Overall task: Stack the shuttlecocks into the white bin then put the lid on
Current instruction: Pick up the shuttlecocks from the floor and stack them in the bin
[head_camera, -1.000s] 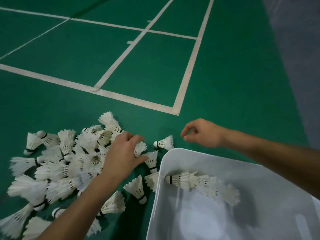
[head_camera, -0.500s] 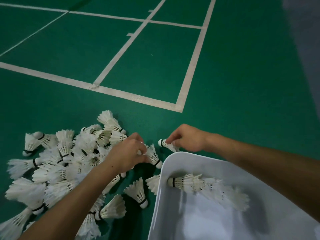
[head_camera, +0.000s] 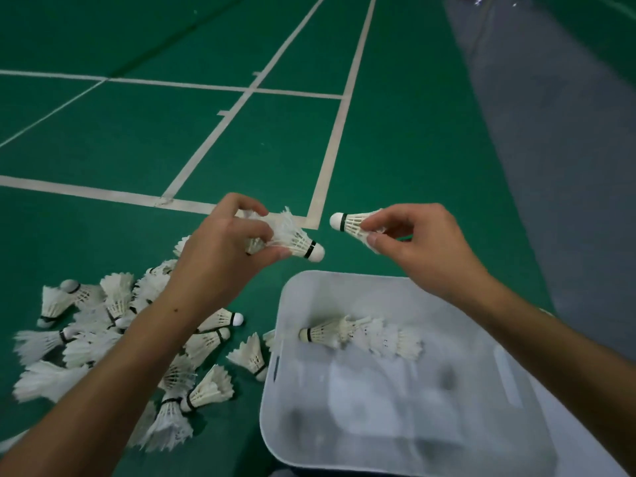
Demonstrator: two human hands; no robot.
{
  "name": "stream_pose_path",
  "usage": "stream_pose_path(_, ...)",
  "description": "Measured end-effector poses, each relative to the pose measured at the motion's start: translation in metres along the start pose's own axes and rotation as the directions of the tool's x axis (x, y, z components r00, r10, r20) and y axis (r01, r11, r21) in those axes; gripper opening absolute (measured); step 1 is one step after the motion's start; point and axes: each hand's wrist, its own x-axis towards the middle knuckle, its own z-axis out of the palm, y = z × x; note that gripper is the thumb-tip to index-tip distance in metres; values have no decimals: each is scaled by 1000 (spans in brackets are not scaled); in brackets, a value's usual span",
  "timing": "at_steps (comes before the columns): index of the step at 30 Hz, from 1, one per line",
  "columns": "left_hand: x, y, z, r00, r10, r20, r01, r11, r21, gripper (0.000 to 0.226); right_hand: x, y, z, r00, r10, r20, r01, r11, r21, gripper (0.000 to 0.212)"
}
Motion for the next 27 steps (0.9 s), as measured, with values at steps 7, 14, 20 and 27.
stream_pose_path(7,-41,77,17,927,97,363,-116,993,30,31,-102,37,-36,969,228,-92,-245,931,-271,11)
stream_pose_path(14,-54,95,91,610,123,783,-357,925,133,29,-138,83,-11,940,331,-82,-306,714,-629,9)
stream_pose_path(20,-27,87,134,432,22,902,-407,897,173,42,-126,106,9,923,383,-44,-299,637,-710,16)
stream_pose_path(27,-15,70,149,398,-12,917,-384,906,178,32,-95,143,35,847,531,-14,-444,693,-568,20)
